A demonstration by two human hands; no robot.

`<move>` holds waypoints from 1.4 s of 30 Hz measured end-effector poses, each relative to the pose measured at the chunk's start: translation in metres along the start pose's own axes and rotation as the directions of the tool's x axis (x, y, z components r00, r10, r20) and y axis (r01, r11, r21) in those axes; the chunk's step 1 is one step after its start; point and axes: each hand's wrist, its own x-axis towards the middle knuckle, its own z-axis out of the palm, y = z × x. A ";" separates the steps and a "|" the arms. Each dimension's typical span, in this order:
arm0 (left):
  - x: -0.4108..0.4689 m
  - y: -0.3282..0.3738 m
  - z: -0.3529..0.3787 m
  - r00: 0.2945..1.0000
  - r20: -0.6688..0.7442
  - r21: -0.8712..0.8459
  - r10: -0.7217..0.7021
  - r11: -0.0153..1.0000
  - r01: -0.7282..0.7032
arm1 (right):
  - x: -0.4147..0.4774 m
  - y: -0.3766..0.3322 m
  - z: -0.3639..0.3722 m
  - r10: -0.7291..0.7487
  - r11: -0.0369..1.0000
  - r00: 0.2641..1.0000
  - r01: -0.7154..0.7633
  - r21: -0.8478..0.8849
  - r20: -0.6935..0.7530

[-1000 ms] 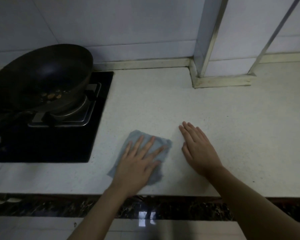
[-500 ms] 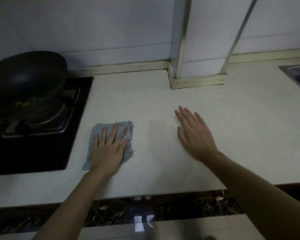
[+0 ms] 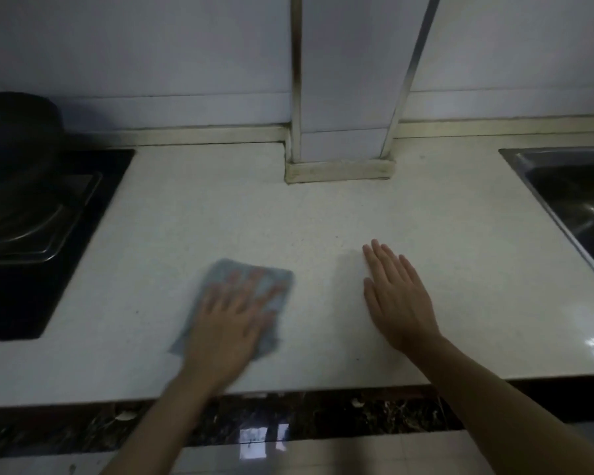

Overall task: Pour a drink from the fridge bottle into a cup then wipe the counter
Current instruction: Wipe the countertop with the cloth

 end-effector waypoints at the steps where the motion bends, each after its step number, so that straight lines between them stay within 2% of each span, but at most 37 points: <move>1: 0.001 -0.014 -0.003 0.995 0.017 0.031 -0.098 0.995 0.097 | -0.001 0.005 0.000 -0.018 1.000 1.000 0.018 -0.009 0.000; 4: 0.028 -0.018 -0.008 0.944 0.115 0.085 -0.310 0.950 0.302 | -0.003 0.021 0.002 -0.030 1.000 1.000 0.030 0.007 -0.001; 6: 0.056 0.010 -0.007 0.929 0.145 0.081 -0.340 0.940 0.331 | -0.003 0.028 0.005 -0.035 0.999 0.999 0.035 0.014 -0.002; 12: 0.092 0.119 0.002 0.989 0.042 -0.063 -0.143 0.987 0.145 | 0.013 0.042 0.005 -0.037 0.999 0.999 0.038 0.023 -0.015; 15: 0.062 0.124 0.005 1.000 0.006 -0.101 -0.006 0.995 0.006 | 0.024 0.047 0.001 -0.040 0.999 0.999 0.040 0.009 0.000; 18: 0.027 0.099 0.009 0.999 -0.014 -0.134 0.037 0.990 -0.038 | 0.033 0.053 -0.002 -0.083 0.997 0.997 0.083 -0.005 -0.007; 20: 0.022 0.074 0.007 1.000 -0.021 -0.126 -0.023 0.992 0.020 | 0.033 0.061 -0.002 -0.101 0.995 0.995 0.101 -0.011 -0.006; 22: 0.035 0.059 0.002 0.985 -0.003 -0.091 -0.173 0.981 0.172 | 0.029 0.072 0.002 -0.105 0.994 0.994 0.105 -0.007 0.001; 25: 0.079 0.065 0.000 0.917 0.011 -0.023 -0.399 0.917 0.399 | 0.026 0.080 0.011 -0.100 0.993 0.995 0.101 0.057 -0.007; 27: 0.115 0.081 0.002 0.897 0.052 -0.036 -0.439 0.897 0.441 | 0.027 0.081 0.013 -0.088 0.992 0.996 0.091 0.093 -0.033; 32: 0.143 0.145 0.002 0.970 0.093 0.002 -0.225 0.974 0.226 | 0.026 0.082 0.012 -0.088 0.985 0.995 0.093 0.143 -0.044; 36: 0.123 0.142 0.003 0.998 0.057 -0.069 -0.024 0.997 0.028 | 0.028 0.082 0.014 -0.107 0.985 0.993 0.113 0.131 -0.047; 38: 0.120 0.124 0.003 0.999 0.030 -0.069 -0.029 0.997 0.031 | 0.029 0.083 0.015 -0.103 0.985 0.994 0.108 0.134 -0.045; 42: 0.149 0.083 -0.001 0.966 -0.019 0.003 -0.258 0.966 0.258 | 0.029 0.082 0.013 -0.101 0.986 0.994 0.106 0.132 -0.045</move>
